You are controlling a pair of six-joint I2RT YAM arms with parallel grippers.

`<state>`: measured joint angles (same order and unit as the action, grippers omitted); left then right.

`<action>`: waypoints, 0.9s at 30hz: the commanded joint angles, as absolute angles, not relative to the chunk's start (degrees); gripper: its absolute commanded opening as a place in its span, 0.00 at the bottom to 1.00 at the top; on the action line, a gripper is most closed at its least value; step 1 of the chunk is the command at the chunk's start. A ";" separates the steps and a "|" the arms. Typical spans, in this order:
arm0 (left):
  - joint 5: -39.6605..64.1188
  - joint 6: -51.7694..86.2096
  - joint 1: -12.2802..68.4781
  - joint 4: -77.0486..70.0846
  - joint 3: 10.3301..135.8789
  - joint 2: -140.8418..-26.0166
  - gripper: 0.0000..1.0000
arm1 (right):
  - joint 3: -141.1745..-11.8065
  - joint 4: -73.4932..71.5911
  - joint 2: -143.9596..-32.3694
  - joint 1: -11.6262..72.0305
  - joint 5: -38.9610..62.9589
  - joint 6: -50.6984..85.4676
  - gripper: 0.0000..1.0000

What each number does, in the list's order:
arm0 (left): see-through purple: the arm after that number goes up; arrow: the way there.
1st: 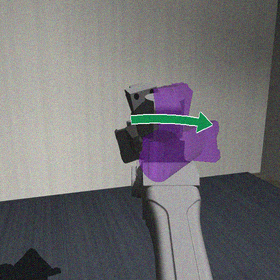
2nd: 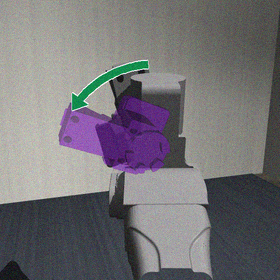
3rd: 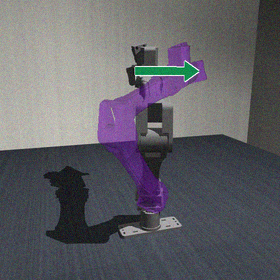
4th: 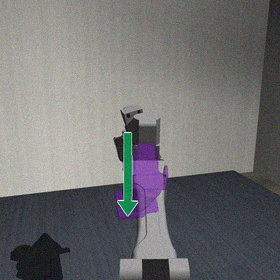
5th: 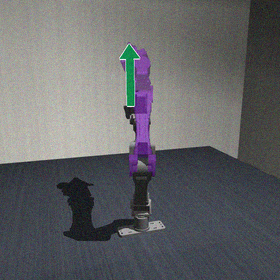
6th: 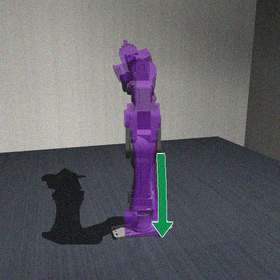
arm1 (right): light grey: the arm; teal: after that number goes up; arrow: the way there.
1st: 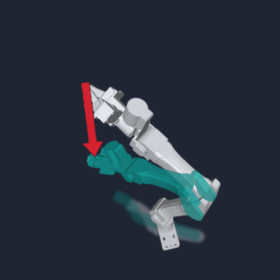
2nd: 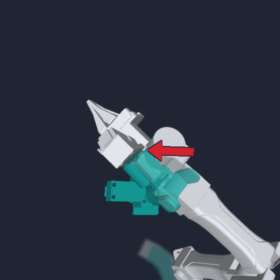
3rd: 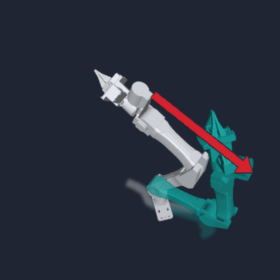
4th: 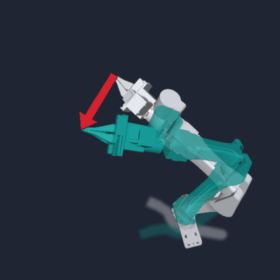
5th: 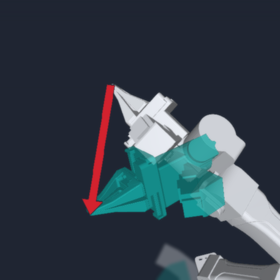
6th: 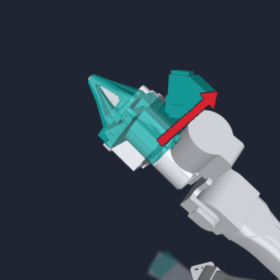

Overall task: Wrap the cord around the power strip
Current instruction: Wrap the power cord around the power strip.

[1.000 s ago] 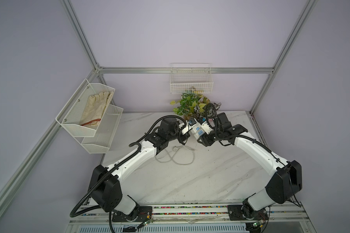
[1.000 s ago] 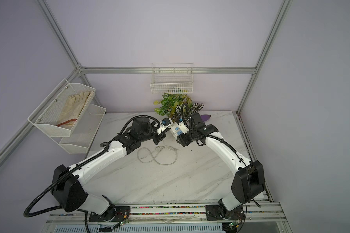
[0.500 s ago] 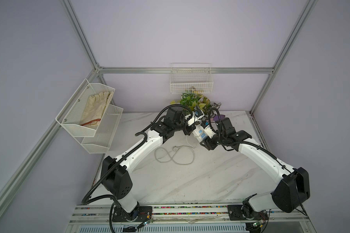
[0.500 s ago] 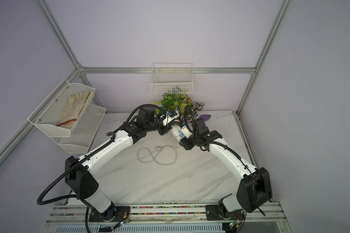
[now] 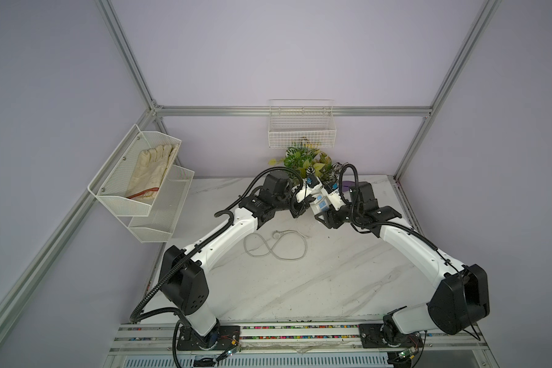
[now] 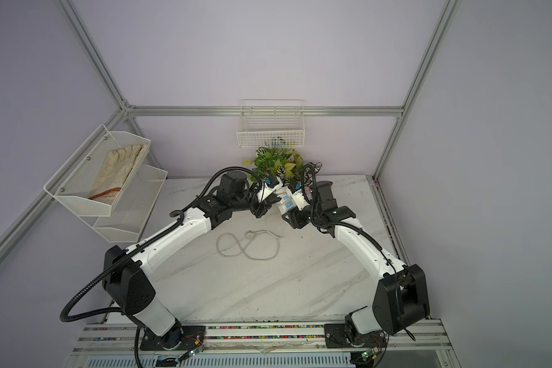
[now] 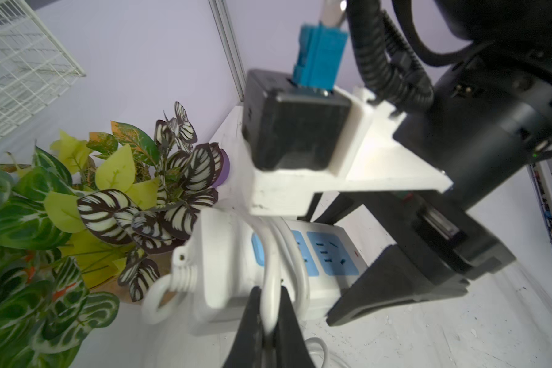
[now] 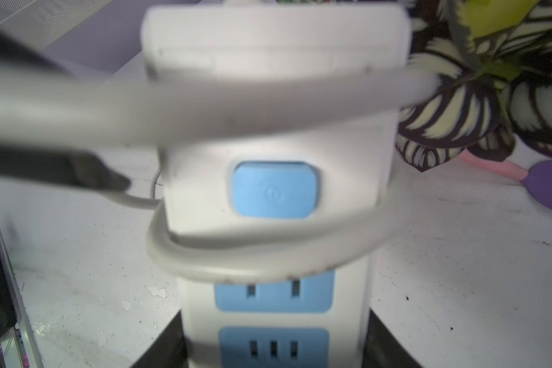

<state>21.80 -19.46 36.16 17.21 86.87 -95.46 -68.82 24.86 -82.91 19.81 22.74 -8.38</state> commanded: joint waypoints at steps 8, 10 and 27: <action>24.38 -19.78 38.91 18.20 82.97 -89.44 0.00 | -69.04 17.97 -80.62 17.50 25.00 -4.18 0.00; 23.53 -20.69 38.94 18.10 81.36 -88.50 0.00 | -68.97 18.23 -79.60 16.33 26.20 -3.78 0.00; 19.36 -16.54 38.88 -0.55 65.09 -82.73 0.49 | -72.48 23.04 -75.54 15.21 33.10 -6.83 0.00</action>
<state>19.53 -18.22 38.76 5.34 67.37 -85.62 -70.02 25.06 -77.14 15.14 30.83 -6.66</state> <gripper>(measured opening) 0.481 0.613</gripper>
